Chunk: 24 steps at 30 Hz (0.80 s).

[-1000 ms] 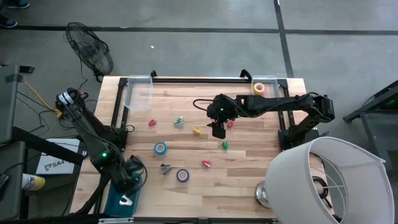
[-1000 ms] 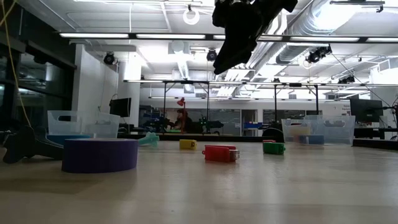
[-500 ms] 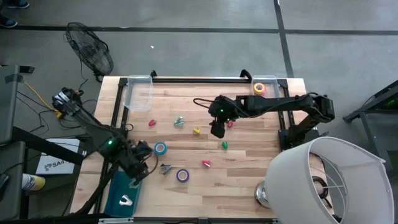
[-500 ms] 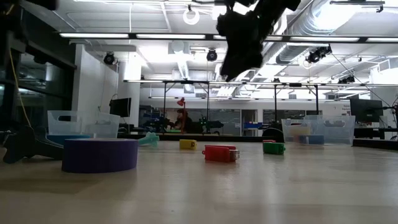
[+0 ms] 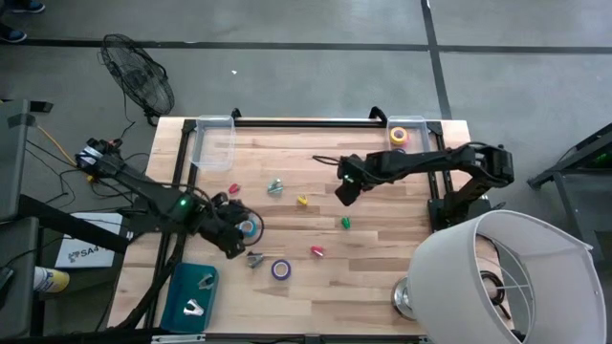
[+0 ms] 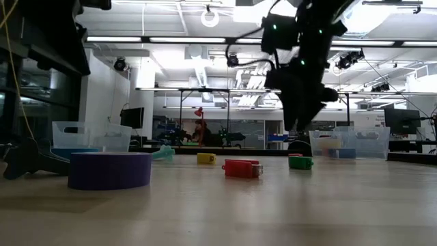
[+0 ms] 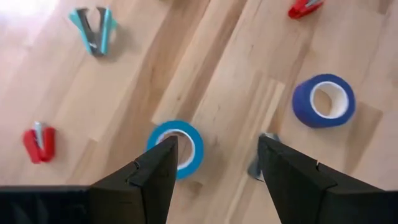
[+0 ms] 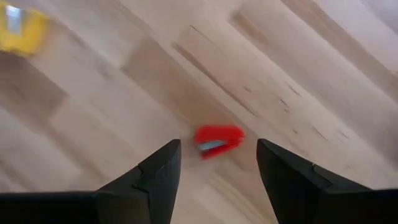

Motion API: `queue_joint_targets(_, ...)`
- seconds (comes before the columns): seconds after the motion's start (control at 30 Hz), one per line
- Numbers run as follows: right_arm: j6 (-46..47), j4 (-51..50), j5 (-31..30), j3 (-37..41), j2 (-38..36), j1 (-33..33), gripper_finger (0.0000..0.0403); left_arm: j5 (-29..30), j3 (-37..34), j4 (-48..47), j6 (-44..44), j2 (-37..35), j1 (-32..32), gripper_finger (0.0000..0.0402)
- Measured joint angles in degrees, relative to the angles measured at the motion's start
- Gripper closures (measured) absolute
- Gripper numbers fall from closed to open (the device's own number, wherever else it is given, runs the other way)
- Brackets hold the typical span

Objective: Pick and place Stapler, Stapler remover, tape
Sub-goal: Put the top right red stapler into the left transparent bin

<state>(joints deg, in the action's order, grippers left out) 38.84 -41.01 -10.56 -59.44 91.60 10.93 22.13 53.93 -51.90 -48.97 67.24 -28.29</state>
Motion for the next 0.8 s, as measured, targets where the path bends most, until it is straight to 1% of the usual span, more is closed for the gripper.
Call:
queue_joint_targets(0.03,-1.35,0.37,0.01,0.71,-0.01,0.55,0.0202,0.4,0.0,0.0,0.92,0.0,0.15,0.0183)
queue_joint_targets(0.1,-8.05,0.71,0.0,1.77,0.0,1.71,0.0202,0.55,0.0,-0.07,2.52,0.0,0.21,0.0183)
queue_joint_targets(0.4,-60.24,0.73,0.25,6.25,-0.01,4.09,0.0202,0.09,0.0,-0.09,6.99,0.0,0.18,0.0183)
queue_joint_targets(0.5,-74.0,1.92,-0.39,7.8,-0.01,4.09,0.0205,0.05,0.0,-0.09,7.37,0.0,0.18,0.0183)
queue_joint_targets(0.57,-80.45,3.86,-0.45,8.63,-0.01,4.09,0.0205,0.06,0.0,-0.1,7.38,0.0,0.18,0.0183)
queue_joint_targets(0.63,-84.8,5.68,0.06,9.14,-0.01,4.09,0.0205,0.07,0.0,-0.11,7.39,0.0,0.18,0.0183)
queue_joint_targets(0.8,-91.49,9.73,1.35,9.73,-0.01,4.46,0.0206,0.33,0.0,-0.13,7.39,0.0,0.18,0.0183)
